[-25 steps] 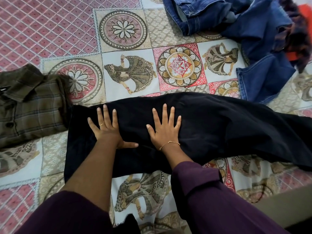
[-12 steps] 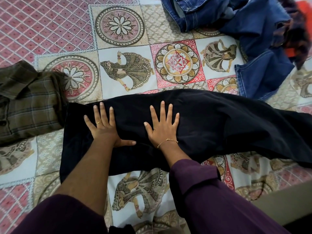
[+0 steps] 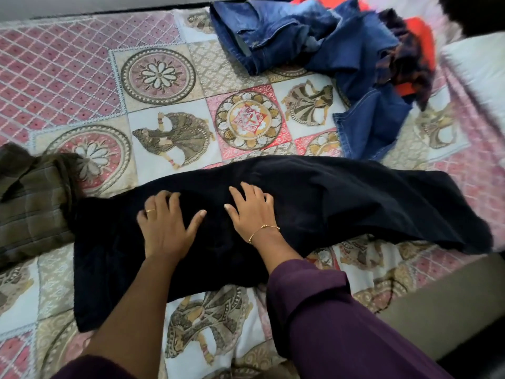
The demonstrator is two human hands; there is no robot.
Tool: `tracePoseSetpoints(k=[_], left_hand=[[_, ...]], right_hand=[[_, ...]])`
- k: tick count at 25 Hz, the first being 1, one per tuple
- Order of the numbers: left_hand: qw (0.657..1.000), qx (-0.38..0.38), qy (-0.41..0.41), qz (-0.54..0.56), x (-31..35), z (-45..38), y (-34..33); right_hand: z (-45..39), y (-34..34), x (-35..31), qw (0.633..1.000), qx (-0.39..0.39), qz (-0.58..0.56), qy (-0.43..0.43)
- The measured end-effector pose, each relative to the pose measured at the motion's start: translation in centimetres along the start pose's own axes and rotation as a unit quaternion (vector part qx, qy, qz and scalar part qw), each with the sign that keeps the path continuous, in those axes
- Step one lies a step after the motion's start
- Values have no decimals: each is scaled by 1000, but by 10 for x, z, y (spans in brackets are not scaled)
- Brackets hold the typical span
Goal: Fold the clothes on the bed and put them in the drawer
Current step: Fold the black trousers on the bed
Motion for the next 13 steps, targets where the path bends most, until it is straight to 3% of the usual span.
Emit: tracePoseSetpoints(k=[3, 5, 8, 11, 13], left_hand=[[988, 42, -144, 31, 82, -13, 2], [968, 64, -233, 69, 146, -20, 4], [944, 61, -303, 115, 249, -33, 11], [930, -4, -316, 190, 346, -43, 6], [920, -59, -329, 205, 404, -41, -10]], right_hand=[[12, 49, 54, 989, 145, 30, -31], [23, 78, 95, 978, 202, 48, -25], [41, 122, 160, 960, 268, 66, -52], [63, 155, 243, 937, 294, 91, -164], [91, 166, 315, 910, 276, 80, -300]])
Point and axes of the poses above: each hand's wrist, its own z-axis away from the middle knuckle, its own y-axis out of the back of the hand, x = y × z, the point moved 9 cm from there along -z, towards the middle knuckle, and after that the axes turned 10 degrees about x, right-handed, at the moved point
